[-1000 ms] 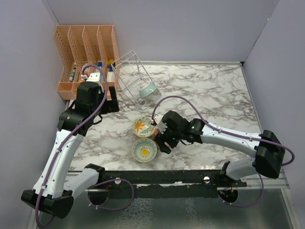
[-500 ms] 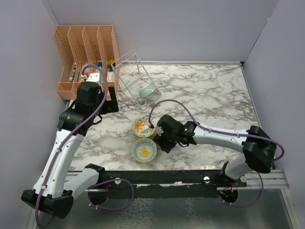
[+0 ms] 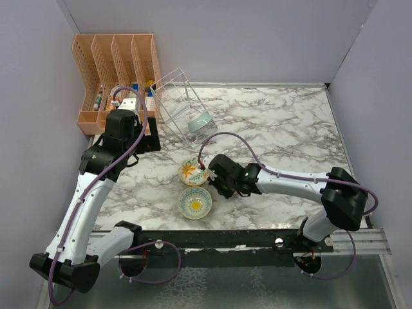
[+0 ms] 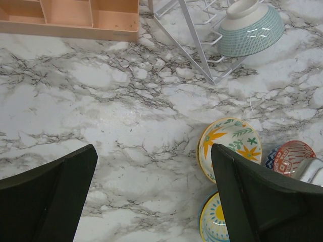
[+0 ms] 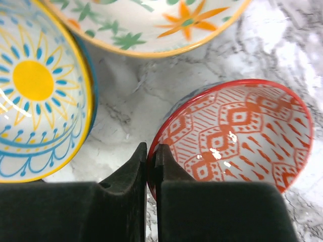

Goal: Load the bowls into the dish rack

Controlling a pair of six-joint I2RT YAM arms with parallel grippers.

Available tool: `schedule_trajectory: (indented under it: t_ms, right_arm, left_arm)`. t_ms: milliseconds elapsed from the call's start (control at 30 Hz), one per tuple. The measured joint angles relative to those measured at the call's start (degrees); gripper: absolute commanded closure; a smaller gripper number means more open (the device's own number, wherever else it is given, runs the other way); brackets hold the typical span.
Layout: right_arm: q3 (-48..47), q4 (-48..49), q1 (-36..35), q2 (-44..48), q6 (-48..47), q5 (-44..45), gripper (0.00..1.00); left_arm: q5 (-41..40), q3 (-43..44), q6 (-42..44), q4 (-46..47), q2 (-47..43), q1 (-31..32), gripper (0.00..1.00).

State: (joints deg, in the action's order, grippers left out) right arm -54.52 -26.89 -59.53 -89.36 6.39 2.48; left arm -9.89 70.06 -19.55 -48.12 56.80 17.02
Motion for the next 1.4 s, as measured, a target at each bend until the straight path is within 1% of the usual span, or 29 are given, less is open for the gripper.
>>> schedule_trajectory:
  t_ms: [133, 367, 567, 633, 767, 900, 933, 967, 1033, 1100, 1200, 1267, 1300, 1333, 1400]
  right_arm:
    - [-1.4, -1.0, 0.1, 0.7, 1.8, 3.0, 0.99]
    - [-4.7, -6.2, 0.1, 2.2, 5.4, 4.2, 0.99]
    - [-14.6, -8.0, 1.8, 2.8, 7.8, 3.0, 0.99]
    - [-17.5, -7.3, 3.6, 2.8, 8.9, 1.3, 0.99]
    - [-19.6, -1.6, 11.7, 3.7, 13.5, -6.2, 0.99]
    - [-19.4, 8.9, 20.6, 3.8, 21.5, -15.0, 0.99]
    - [-18.9, 13.1, 22.3, 3.8, 24.4, -17.2, 0.99]
    - [-18.5, 16.7, 23.2, 3.7, 26.3, -18.4, 0.99]
    - [-17.4, 28.3, 24.8, 2.8, 32.3, -22.4, 0.99]
    - [-17.0, 37.4, 25.1, 1.2, 37.0, -24.4, 0.99]
    - [-16.2, 51.3, 25.2, -2.1, 45.3, -25.8, 0.99]
    - [-15.4, 58.8, 25.2, -4.3, 49.7, -25.6, 0.99]
    - [-14.5, 64.3, 25.1, -5.9, 52.9, -24.9, 0.99]
    - [-13.8, 67.4, 25.1, -6.7, 54.5, -24.3, 0.99]
    - [-12.1, 76.8, 25.1, -10.5, 59.1, -21.1, 0.99]
  left_arm:
    - [0.0, 0.0, 0.0, 0.0, 0.0, 0.0, 0.01]
    - [0.0, 0.0, 0.2, 0.0, 0.0, 0.0, 0.01]
    - [0.0, 0.1, 0.2, -0.1, -0.2, 0.0, 0.01]
    - [0.0, 0.8, 0.2, -0.3, -0.2, 0.0, 0.01]
    - [-0.1, 3.8, 0.3, -0.4, -0.2, 0.0, 0.01]
    - [-0.7, 6.0, 0.9, -0.3, -0.3, 0.0, 0.01]
    - [-0.8, 6.2, 1.0, -0.3, -0.3, 0.0, 0.01]
    - [-0.9, 6.2, 1.1, -0.3, -0.3, 0.0, 0.01]
    - [-1.1, 6.2, 1.3, -0.4, -0.3, 0.0, 0.01]
    - [-1.4, 6.2, 1.6, -0.5, -0.3, 0.0, 0.01]
    - [-2.0, 6.2, 2.2, -0.5, -0.4, 0.0, 0.01]
    - [-2.2, 6.2, 2.4, -0.5, -0.5, 0.0, 0.01]
    - [-2.3, 6.2, 2.4, -0.5, -0.5, 0.0, 0.01]
    - [-2.3, 6.2, 2.4, -0.5, -0.5, 0.0, 0.01]
    - [-2.3, 6.2, 2.4, -0.5, -0.5, 0.0, 0.01]
